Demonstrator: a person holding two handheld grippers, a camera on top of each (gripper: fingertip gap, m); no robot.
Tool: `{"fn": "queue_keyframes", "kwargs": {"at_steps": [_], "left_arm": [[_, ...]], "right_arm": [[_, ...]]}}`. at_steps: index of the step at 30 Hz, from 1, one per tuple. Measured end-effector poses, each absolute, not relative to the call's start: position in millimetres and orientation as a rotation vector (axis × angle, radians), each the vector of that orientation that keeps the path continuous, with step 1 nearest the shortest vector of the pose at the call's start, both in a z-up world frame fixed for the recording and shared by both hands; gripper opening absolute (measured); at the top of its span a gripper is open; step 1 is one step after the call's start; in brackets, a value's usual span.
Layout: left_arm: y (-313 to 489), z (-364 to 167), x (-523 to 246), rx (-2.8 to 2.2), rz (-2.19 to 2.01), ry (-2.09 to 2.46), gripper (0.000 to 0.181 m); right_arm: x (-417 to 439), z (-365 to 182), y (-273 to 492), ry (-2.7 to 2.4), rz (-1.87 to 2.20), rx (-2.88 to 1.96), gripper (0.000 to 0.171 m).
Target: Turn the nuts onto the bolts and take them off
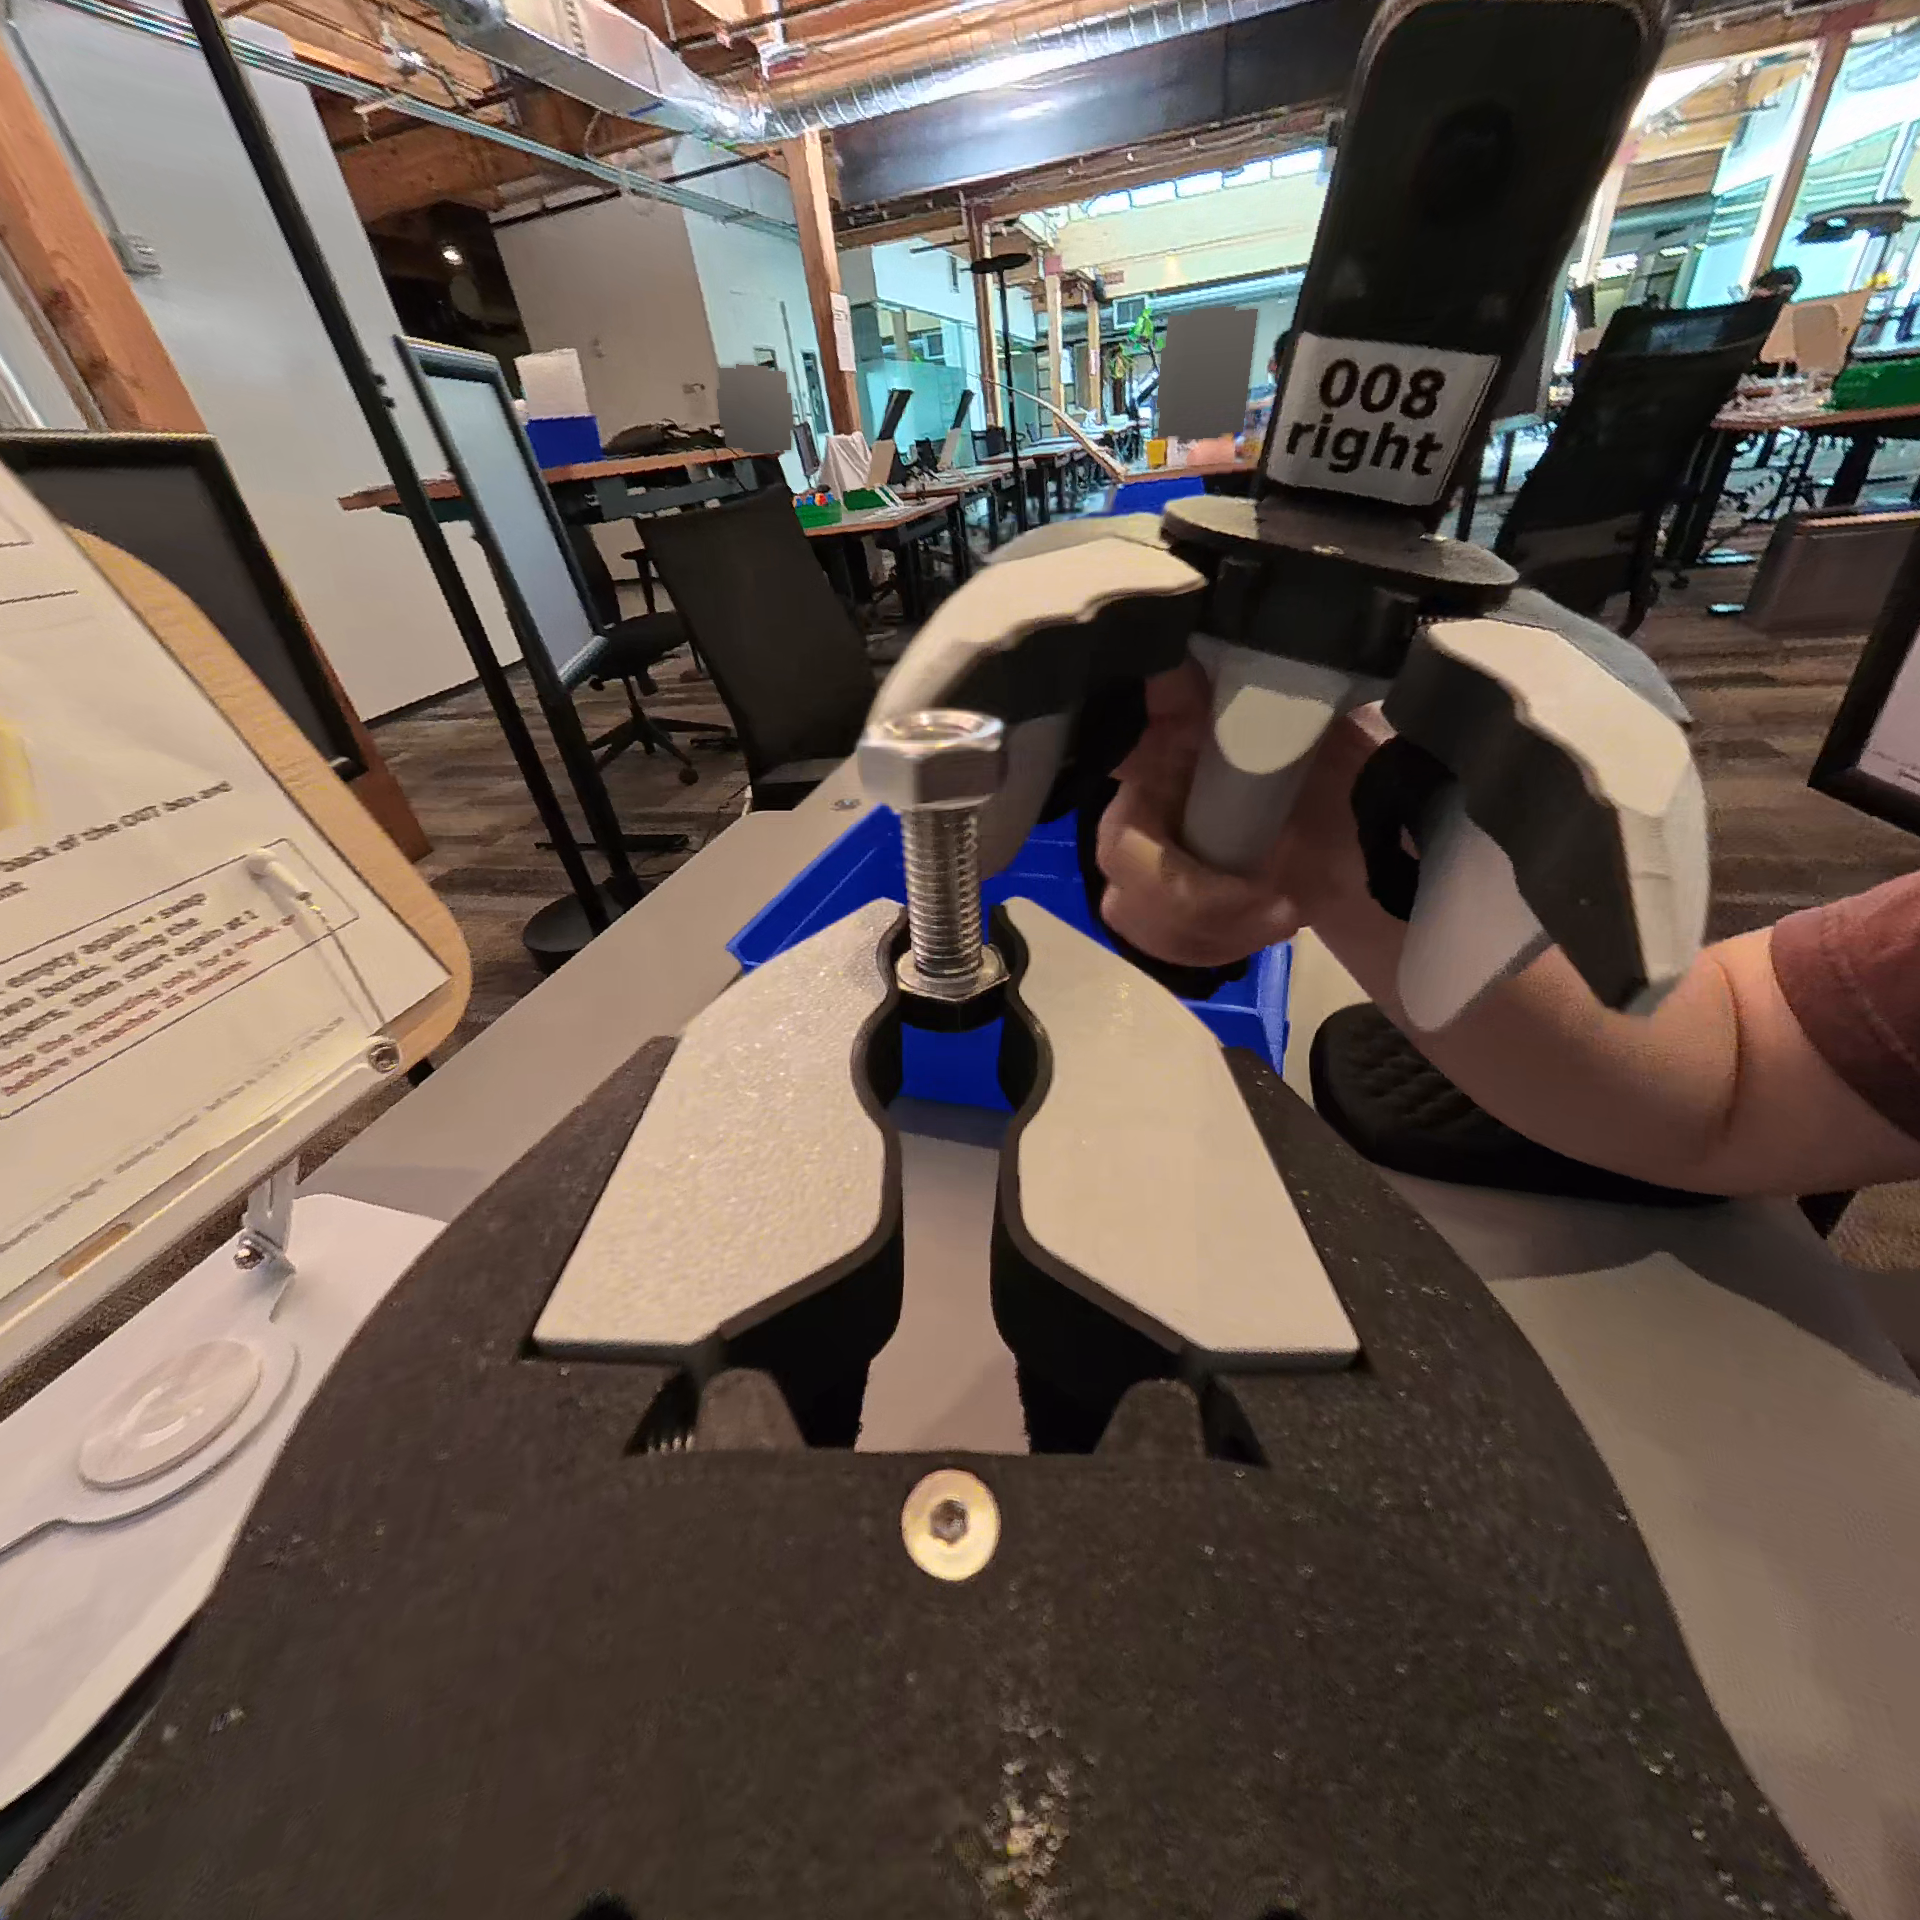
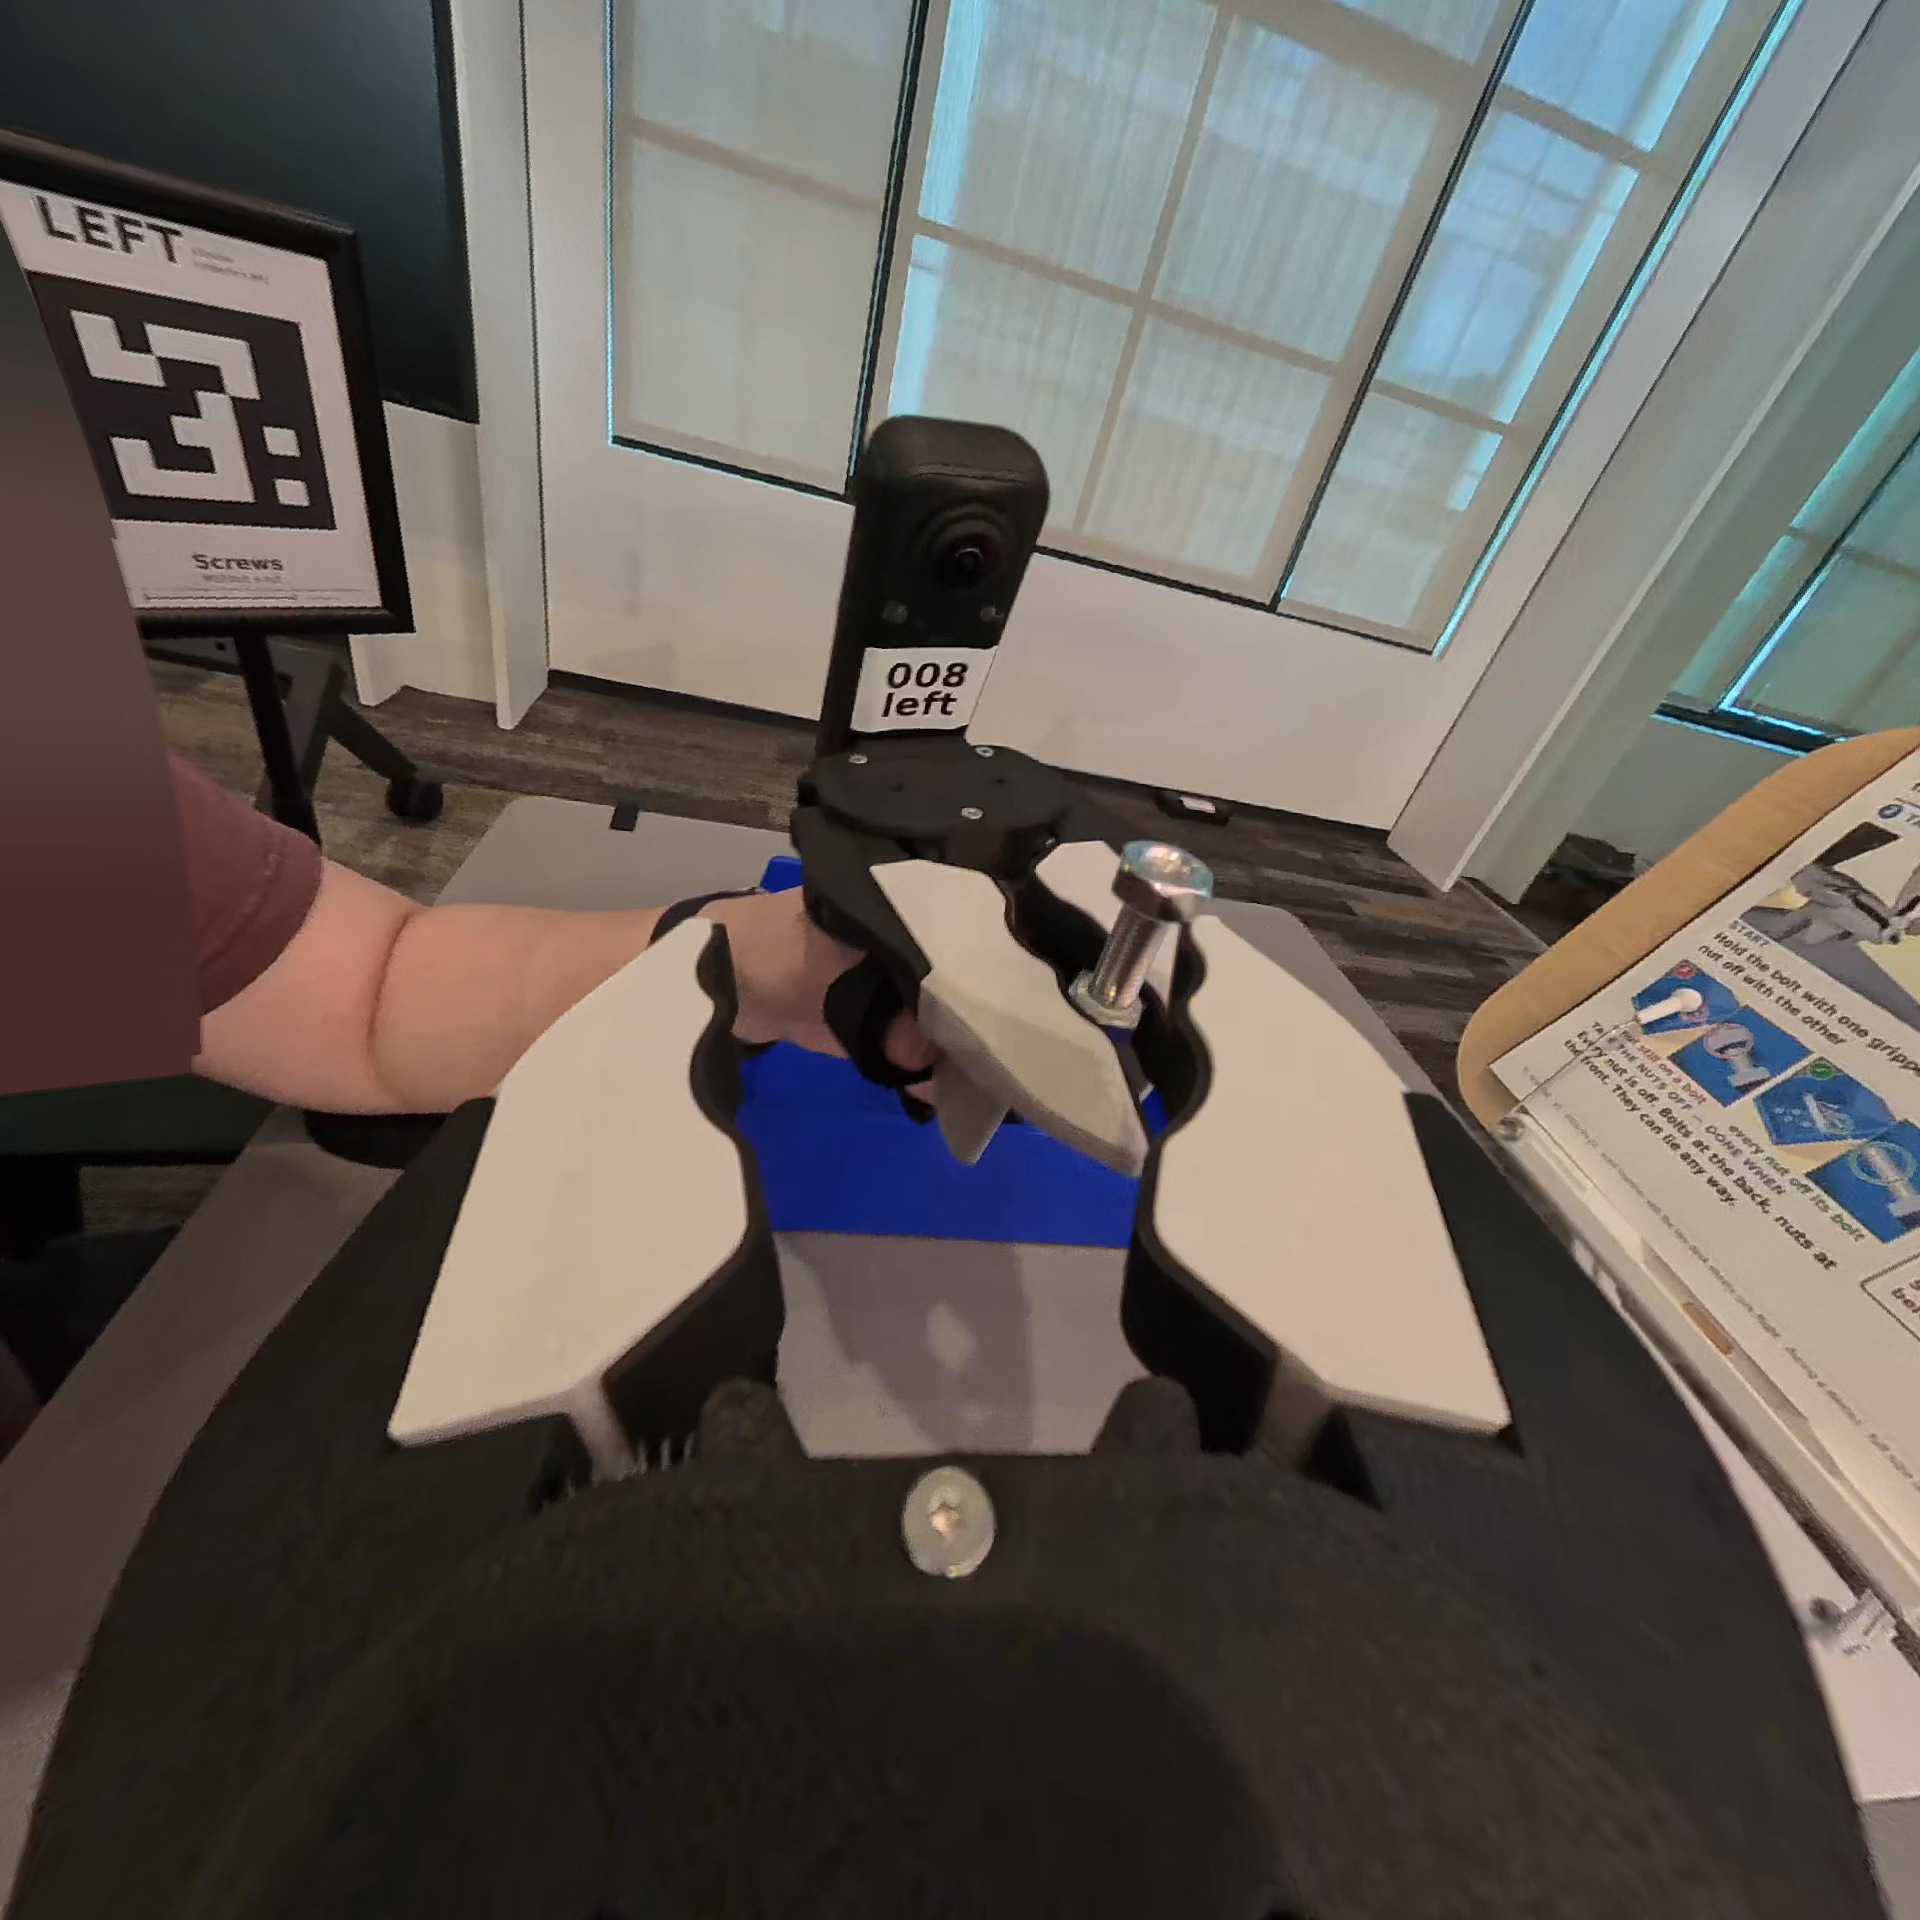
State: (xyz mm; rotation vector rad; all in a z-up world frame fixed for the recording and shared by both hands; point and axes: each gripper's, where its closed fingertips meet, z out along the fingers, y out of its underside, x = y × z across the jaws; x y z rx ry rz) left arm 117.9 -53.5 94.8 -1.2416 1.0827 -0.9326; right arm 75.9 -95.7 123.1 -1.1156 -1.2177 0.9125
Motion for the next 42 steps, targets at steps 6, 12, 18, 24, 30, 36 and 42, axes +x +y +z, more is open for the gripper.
{"fn": "queue_keyframes", "kwargs": {"at_steps": [6,12,18,24,30,36,42], "left_arm": [[-59.6,92.6,123.5,-1.241,-0.959,1.11,0.013],[-51.6,89.7,121.6,-1.264,-0.903,1.092,0.013],[-50.0,92.9,115.6,-1.271,-0.938,1.075,0.013],[-53.1,85.1,125.7,-1.274,-0.895,1.116,0.013],[-47.6,93.9,111.8,-1.278,-0.928,1.067,0.013],[-58.6,88.6,126.4,-1.258,-0.905,1.13,0.013],[-44.1,102.2,99.7,-1.272,-0.982,1.028,0.013]], "right_arm": [[75.3,130.4,-88.8,-1.134,0.933,-1.1,0.087],[73.0,120.7,-90.9,-1.203,0.884,-1.121,0.086],[77.6,127.0,-85.0,-1.14,0.918,-1.131,0.083],[70.1,119.3,-89.4,-1.195,0.884,-1.138,0.089],[85.0,133.8,-85.7,-1.124,0.92,-1.123,0.079],[66.4,118.8,-91.3,-1.193,0.909,-1.132,0.09],[81.4,129.9,-86.4,-1.146,0.9,-1.136,0.075]]}}
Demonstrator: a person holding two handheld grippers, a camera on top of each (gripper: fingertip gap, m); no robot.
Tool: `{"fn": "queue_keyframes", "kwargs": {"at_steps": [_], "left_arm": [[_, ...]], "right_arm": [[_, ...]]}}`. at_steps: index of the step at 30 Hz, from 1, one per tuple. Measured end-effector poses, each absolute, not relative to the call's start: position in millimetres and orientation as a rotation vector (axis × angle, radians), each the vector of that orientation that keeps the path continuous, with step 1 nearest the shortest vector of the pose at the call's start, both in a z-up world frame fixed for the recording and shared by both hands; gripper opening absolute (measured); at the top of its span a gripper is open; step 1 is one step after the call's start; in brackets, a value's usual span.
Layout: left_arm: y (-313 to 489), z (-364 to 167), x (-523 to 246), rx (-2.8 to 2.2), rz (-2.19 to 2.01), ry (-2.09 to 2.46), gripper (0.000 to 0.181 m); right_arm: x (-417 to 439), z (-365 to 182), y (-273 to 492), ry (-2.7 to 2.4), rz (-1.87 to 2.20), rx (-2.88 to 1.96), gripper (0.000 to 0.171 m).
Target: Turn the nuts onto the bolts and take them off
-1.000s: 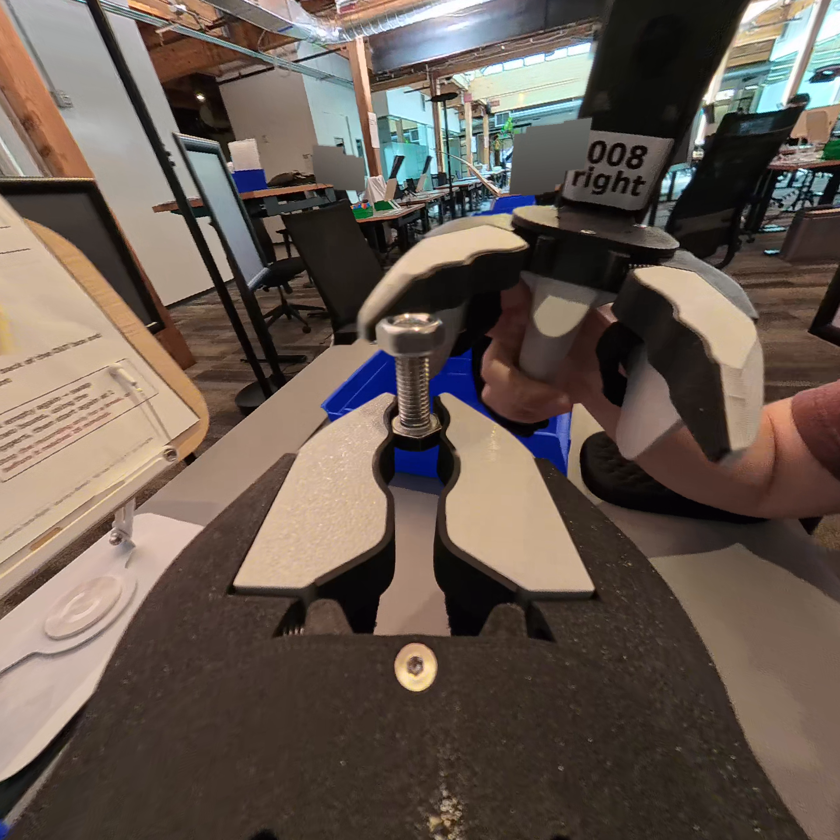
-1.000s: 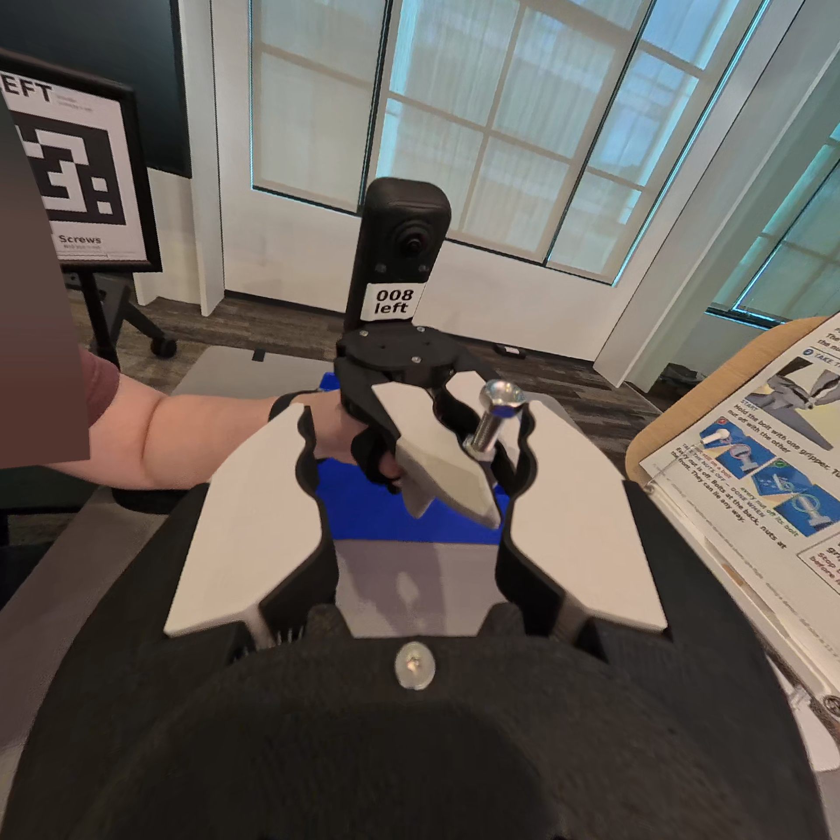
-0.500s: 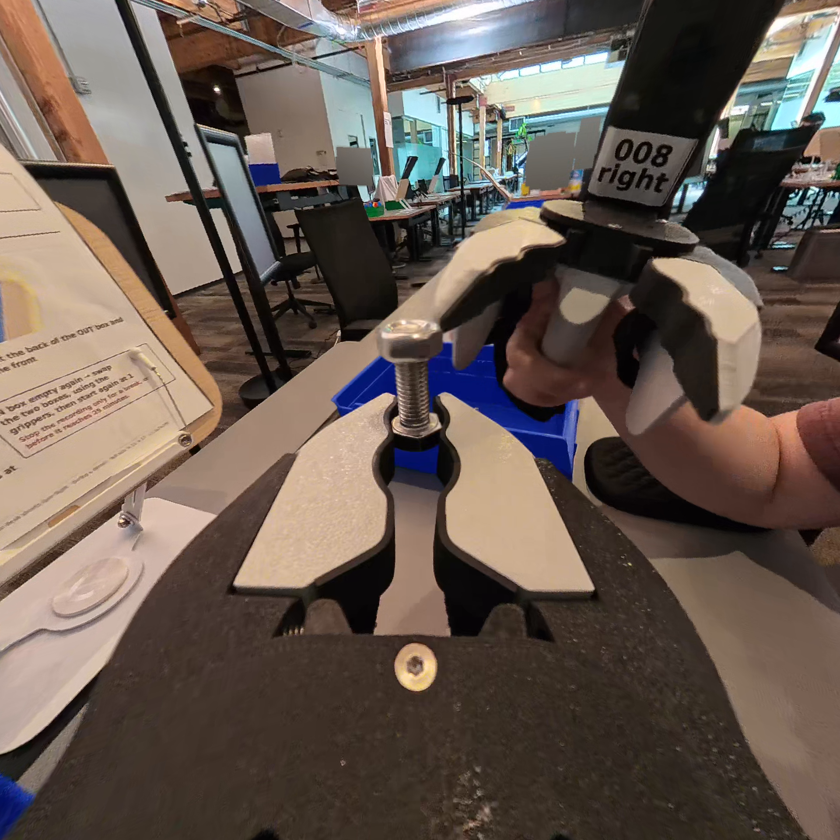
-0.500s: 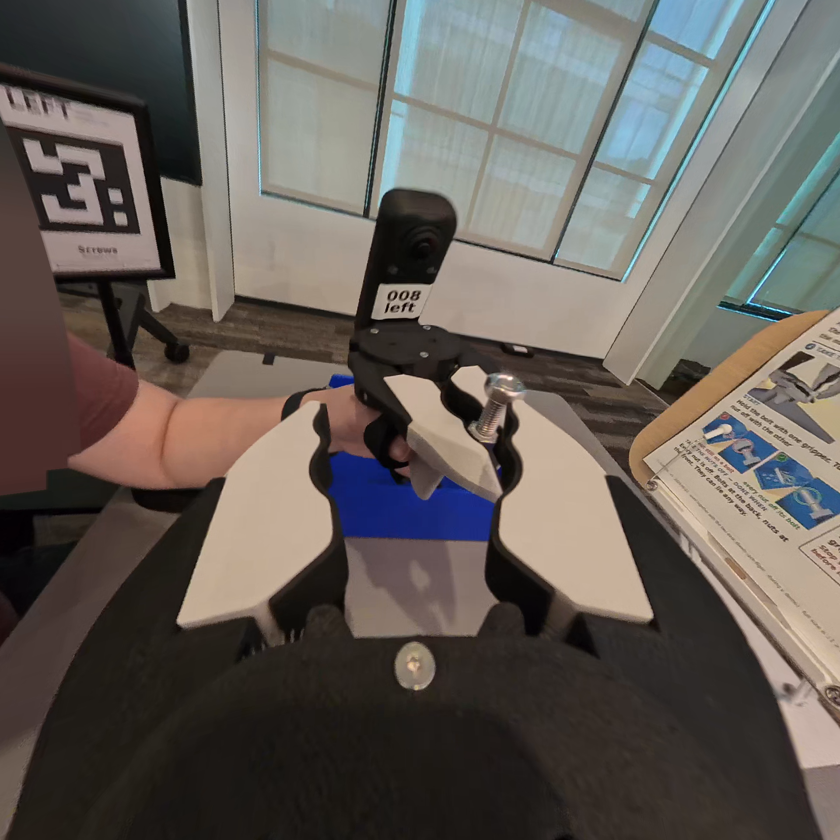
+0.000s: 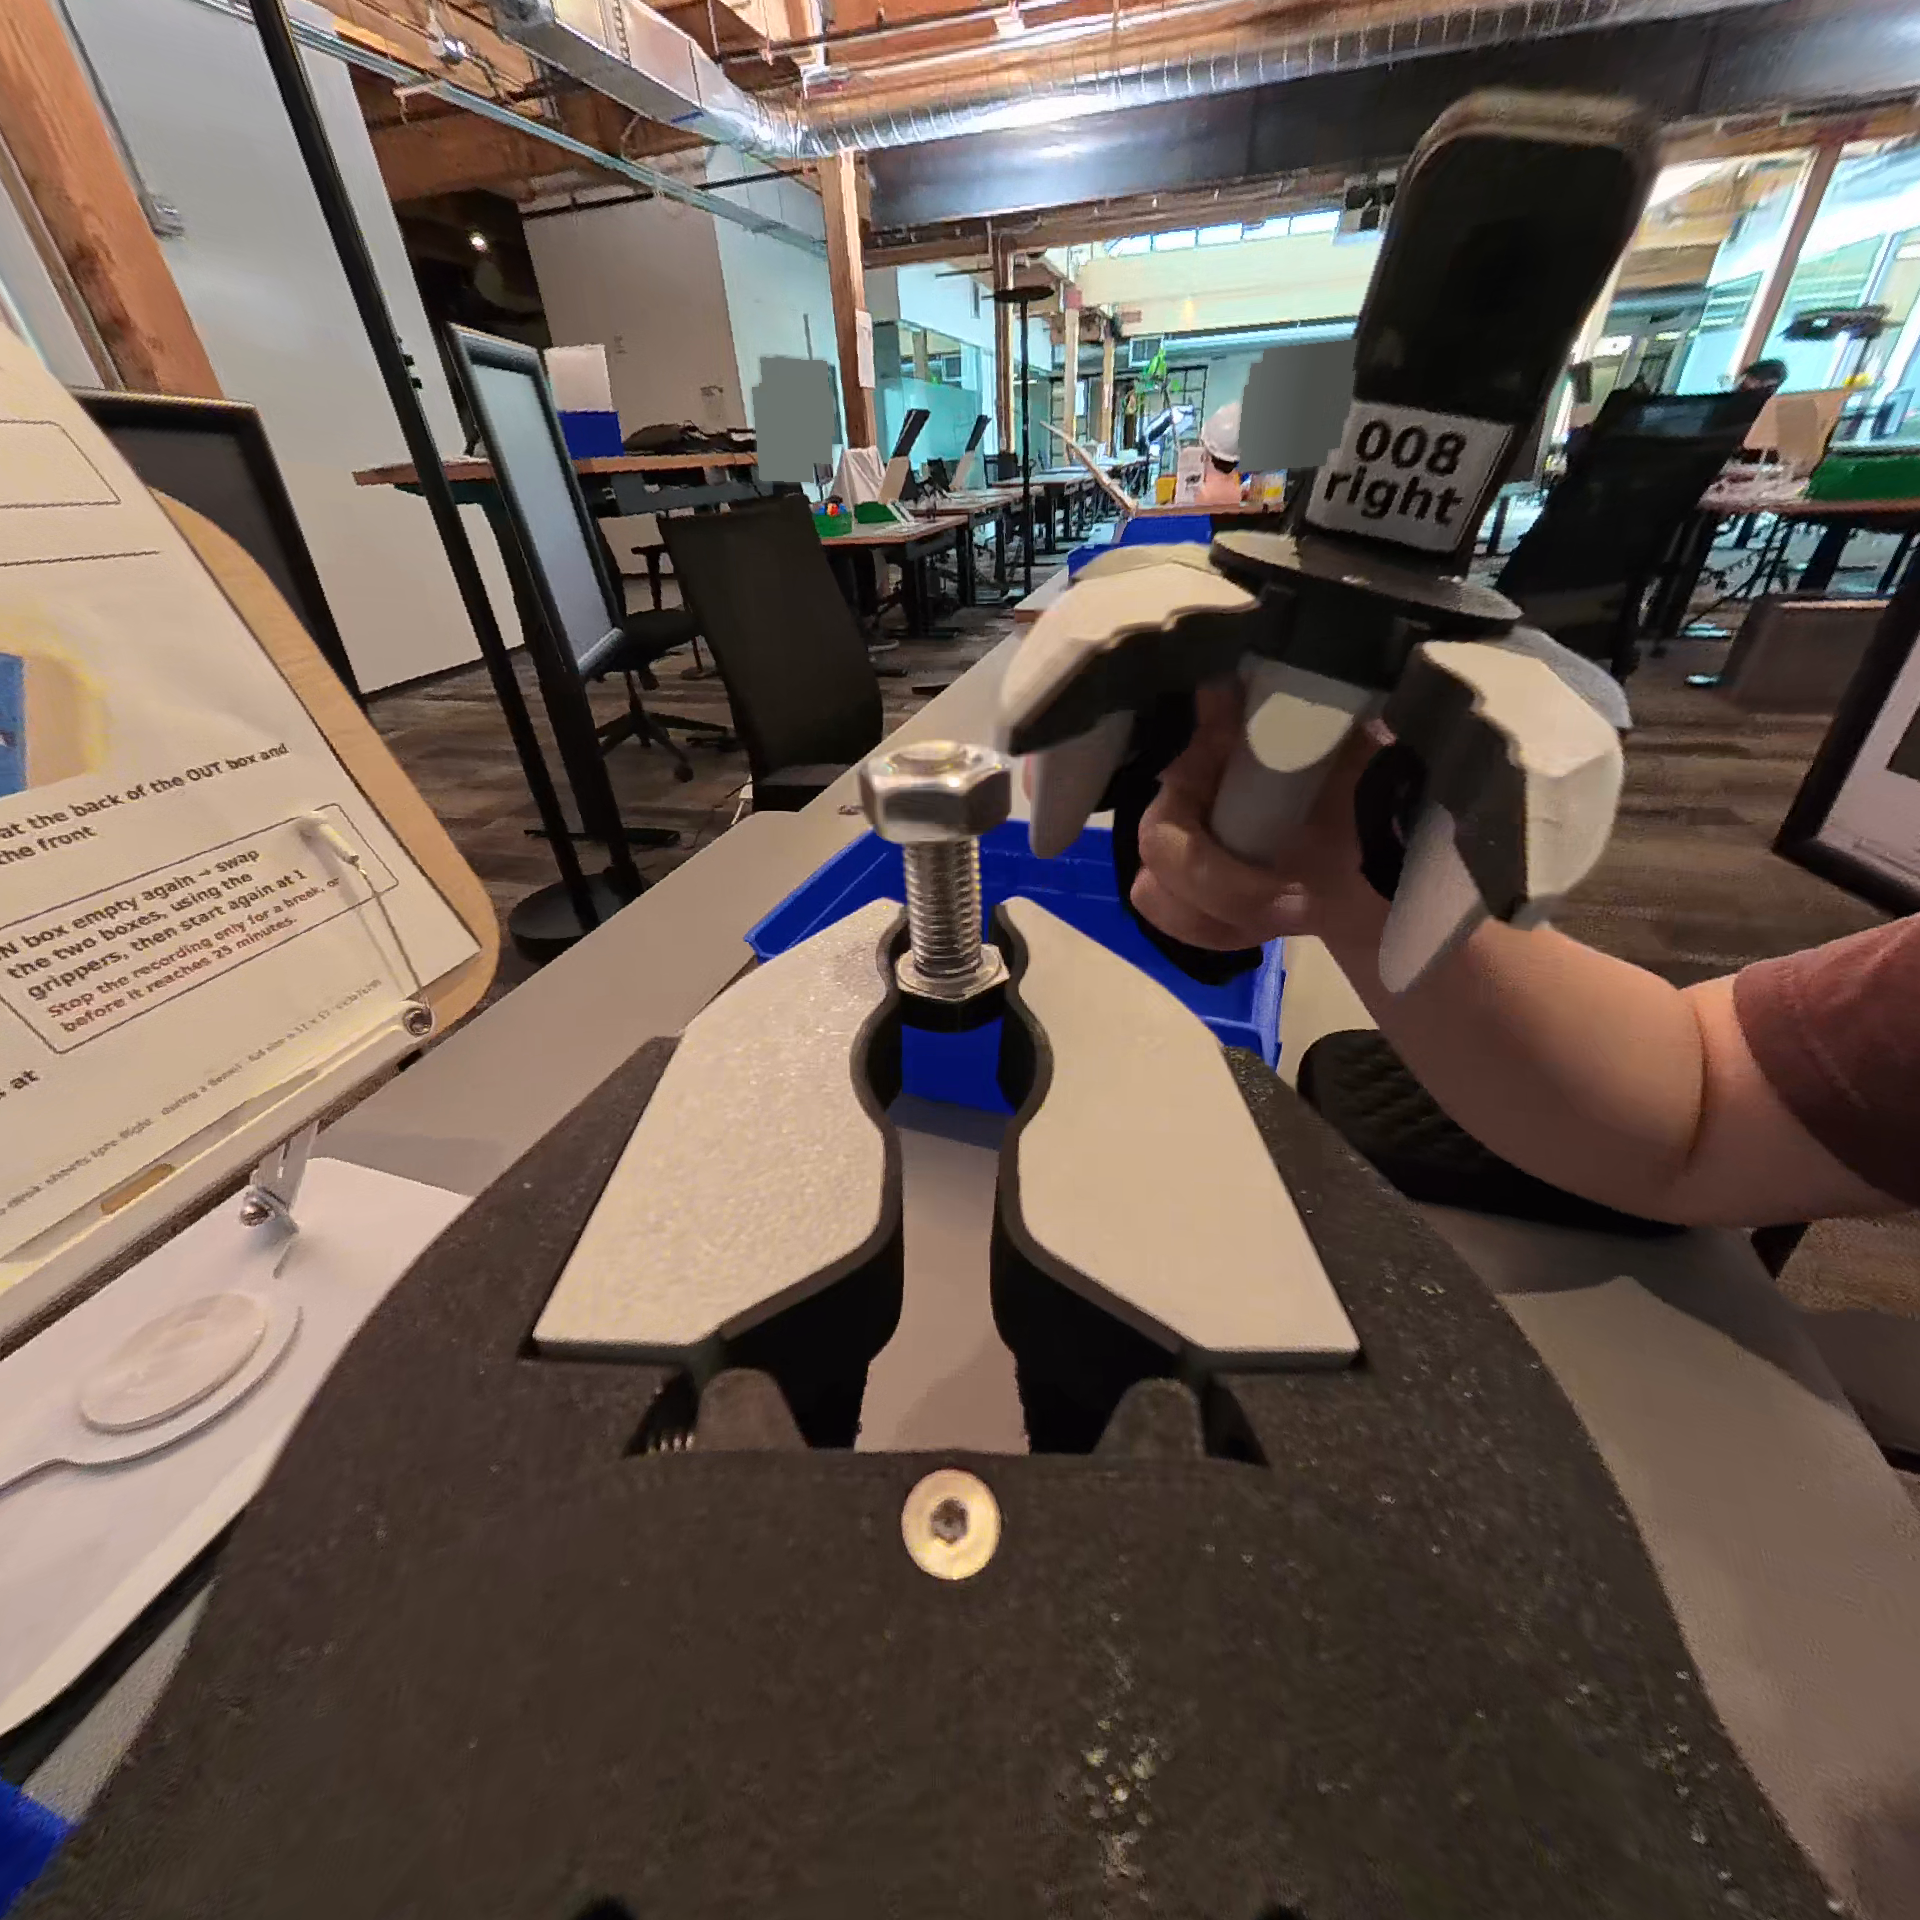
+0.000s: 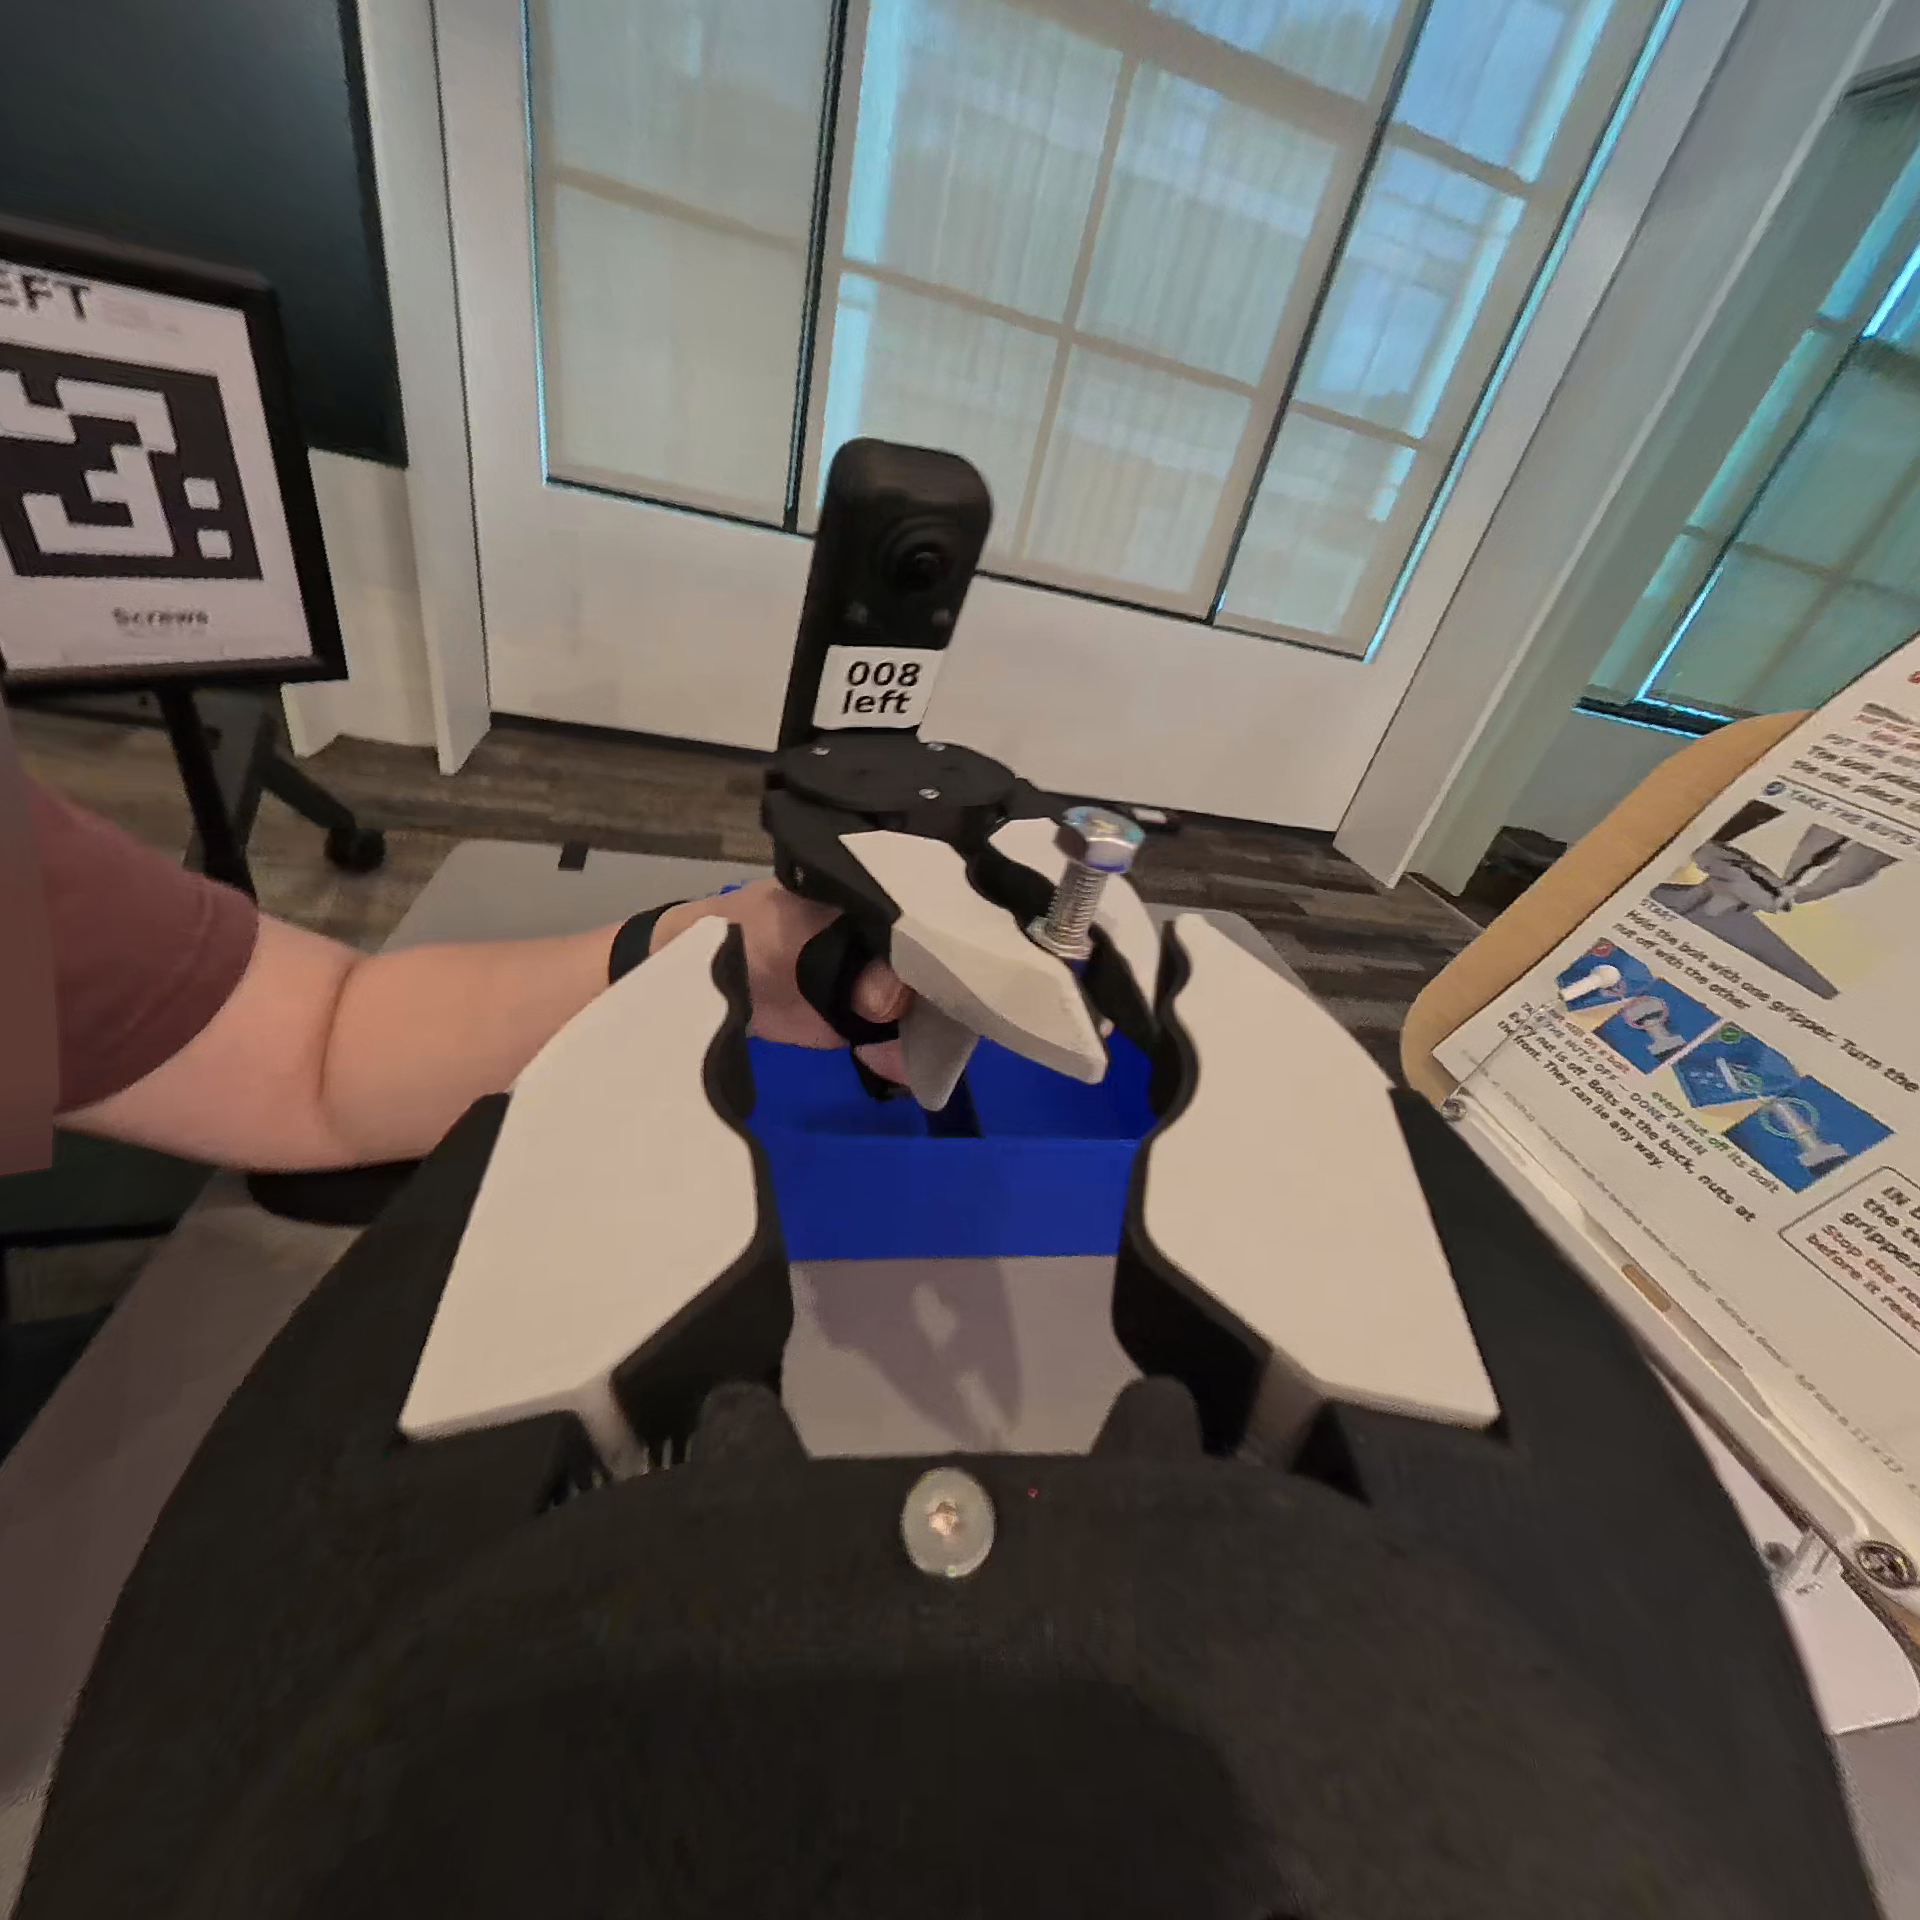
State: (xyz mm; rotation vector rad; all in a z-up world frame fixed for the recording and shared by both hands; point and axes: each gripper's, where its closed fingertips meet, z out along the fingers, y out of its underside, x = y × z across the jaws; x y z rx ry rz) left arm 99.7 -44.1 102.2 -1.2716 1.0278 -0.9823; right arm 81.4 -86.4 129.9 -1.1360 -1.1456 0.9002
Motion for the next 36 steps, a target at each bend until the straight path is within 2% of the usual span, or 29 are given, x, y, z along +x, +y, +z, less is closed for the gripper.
{"fn": "queue_keyframes", "kwargs": {"at_steps": [3,8,10,11,12,17,21,23,25,27,29,33,34,36], "left_arm": [[-54.0,99.6,108.0,-1.257,-0.989,1.08,0.013],[-60.4,87.0,126.5,-1.262,-0.916,1.15,0.013],[-52.2,91.2,118.2,-1.272,-0.933,1.095,0.013],[-47.5,94.0,112.2,-1.28,-0.949,1.061,0.013],[-41.7,95.3,106.4,-1.296,-0.948,1.031,0.013],[-54.0,95.8,114.0,-1.264,-0.999,1.077,0.013],[-59.5,85.8,128.3,-1.269,-0.919,1.14,0.013],[-53.2,89.4,122.0,-1.272,-0.919,1.098,0.013],[-46.3,93.9,111.9,-1.283,-0.943,1.053,0.013],[-44.5,98.5,105.6,-1.273,-0.978,1.027,0.013],[-52.3,103.0,108.6,-1.242,-1.05,1.028,0.013],[-60.7,88.8,125.8,-1.254,-0.978,1.125,0.013],[-60.5,87.3,127.6,-1.256,-0.965,1.127,0.013],[-57.5,89.9,125.0,-1.266,-0.984,1.096,0.013]], "right_arm": [[76.0,127.3,-81.8,-1.12,0.897,-1.145,0.087],[62.6,121.4,-92.3,-1.157,0.976,-1.127,0.093],[67.0,121.4,-90.8,-1.168,0.942,-1.133,0.09],[70.6,121.6,-92.6,-1.19,0.94,-1.13,0.074],[73.8,123.8,-95.0,-1.199,0.956,-1.123,0.071],[73.3,125.3,-82.8,-1.121,0.931,-1.146,0.087],[61.2,115.6,-88.1,-1.172,0.93,-1.149,0.091],[64.4,114.6,-86.8,-1.188,0.883,-1.154,0.087],[71.4,114.4,-88.2,-1.218,0.887,-1.171,0.069],[76.6,122.0,-85.4,-1.17,0.908,-1.162,0.071],[76.5,125.6,-81.1,-1.122,0.914,-1.157,0.081],[63.7,120.6,-86.5,-1.134,0.965,-1.145,0.084],[61.4,117.9,-86.9,-1.143,0.967,-1.156,0.09],[63.1,113.7,-85.0,-1.172,0.923,-1.17,0.085]]}}
